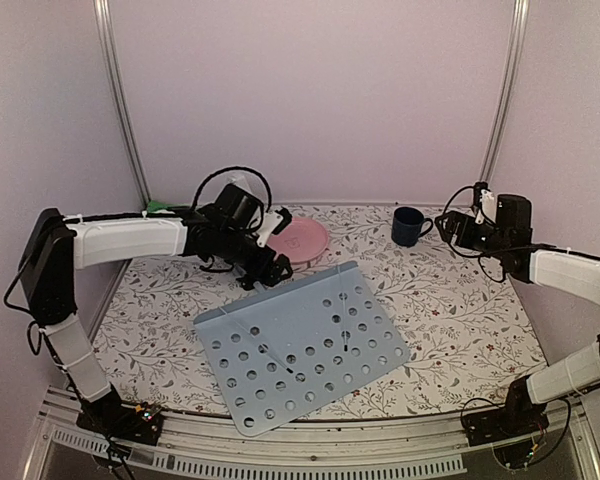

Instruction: Set up the instrument practice props

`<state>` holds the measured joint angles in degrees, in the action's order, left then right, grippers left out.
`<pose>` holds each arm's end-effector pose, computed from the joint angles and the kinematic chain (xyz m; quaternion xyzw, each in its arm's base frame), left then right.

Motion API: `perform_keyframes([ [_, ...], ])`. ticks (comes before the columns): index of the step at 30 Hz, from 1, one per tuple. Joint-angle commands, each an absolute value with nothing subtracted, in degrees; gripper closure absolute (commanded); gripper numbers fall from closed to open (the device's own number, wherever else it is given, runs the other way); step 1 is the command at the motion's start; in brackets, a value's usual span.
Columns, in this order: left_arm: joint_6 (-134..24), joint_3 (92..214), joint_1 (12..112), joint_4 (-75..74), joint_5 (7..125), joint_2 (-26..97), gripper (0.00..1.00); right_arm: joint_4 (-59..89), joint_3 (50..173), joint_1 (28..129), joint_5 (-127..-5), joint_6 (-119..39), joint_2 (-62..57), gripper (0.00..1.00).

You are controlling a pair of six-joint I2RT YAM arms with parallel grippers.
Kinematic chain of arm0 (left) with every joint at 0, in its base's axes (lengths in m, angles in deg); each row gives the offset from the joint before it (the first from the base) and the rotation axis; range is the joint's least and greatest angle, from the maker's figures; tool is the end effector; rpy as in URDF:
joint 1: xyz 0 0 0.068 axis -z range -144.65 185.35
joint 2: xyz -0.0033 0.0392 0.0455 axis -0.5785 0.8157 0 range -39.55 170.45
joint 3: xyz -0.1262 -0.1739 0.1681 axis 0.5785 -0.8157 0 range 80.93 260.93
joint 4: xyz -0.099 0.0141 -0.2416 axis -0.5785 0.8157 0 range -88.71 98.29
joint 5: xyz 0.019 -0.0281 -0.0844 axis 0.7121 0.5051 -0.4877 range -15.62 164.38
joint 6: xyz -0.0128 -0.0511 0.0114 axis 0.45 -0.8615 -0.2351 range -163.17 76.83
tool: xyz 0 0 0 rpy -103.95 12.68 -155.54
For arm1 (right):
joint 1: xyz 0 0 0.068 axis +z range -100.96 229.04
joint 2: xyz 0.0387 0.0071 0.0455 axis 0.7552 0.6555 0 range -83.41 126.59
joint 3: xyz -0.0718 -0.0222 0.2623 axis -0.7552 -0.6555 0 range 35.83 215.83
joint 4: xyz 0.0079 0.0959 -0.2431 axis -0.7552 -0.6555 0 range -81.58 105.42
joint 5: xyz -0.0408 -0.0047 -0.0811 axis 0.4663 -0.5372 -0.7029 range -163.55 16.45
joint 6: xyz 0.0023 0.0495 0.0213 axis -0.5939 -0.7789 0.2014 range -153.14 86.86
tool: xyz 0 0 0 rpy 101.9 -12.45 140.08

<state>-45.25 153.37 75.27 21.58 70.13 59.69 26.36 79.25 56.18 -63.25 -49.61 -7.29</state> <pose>0.2917 -0.2478 0.2369 0.3144 0.8754 -0.1632 0.3289 0.2935 0.0432 0.2476 0.0168 0.8259 0.1871 0.5316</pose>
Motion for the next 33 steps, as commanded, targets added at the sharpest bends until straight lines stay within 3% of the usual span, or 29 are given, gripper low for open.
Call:
perform_keyframes([
  [1, -42.49, 158.45, 78.44, 27.13, 71.77, 64.63, 0.08, 28.05, 77.4, 56.61, -60.89, -48.74, -9.38, 0.01],
  [13, -39.02, 166.24, 81.94, 34.72, 72.63, 72.56, 0.54, 28.28, 75.82, 56.72, -60.82, -46.96, -13.01, 0.01],
  [17, -39.15, 165.5, 82.52, 35.65, 72.46, 72.58, 0.63, 28.5, 75.28, 56.72, -61.26, -46.98, -13.56, 0.01],
  [22, -39.8, 164.03, 82.61, 35.74, 72.29, 72.58, 0.81, 29.22, 73.85, 56.68, -62.43, -47.98, -14.51, 0.01],
  [33, -41.11, 163.58, 82.66, 35.83, 71.77, 71.77, 1.0, 29.66, 73.83, 56.61, -58.48, -48.97, -13.86, 0.01],
])
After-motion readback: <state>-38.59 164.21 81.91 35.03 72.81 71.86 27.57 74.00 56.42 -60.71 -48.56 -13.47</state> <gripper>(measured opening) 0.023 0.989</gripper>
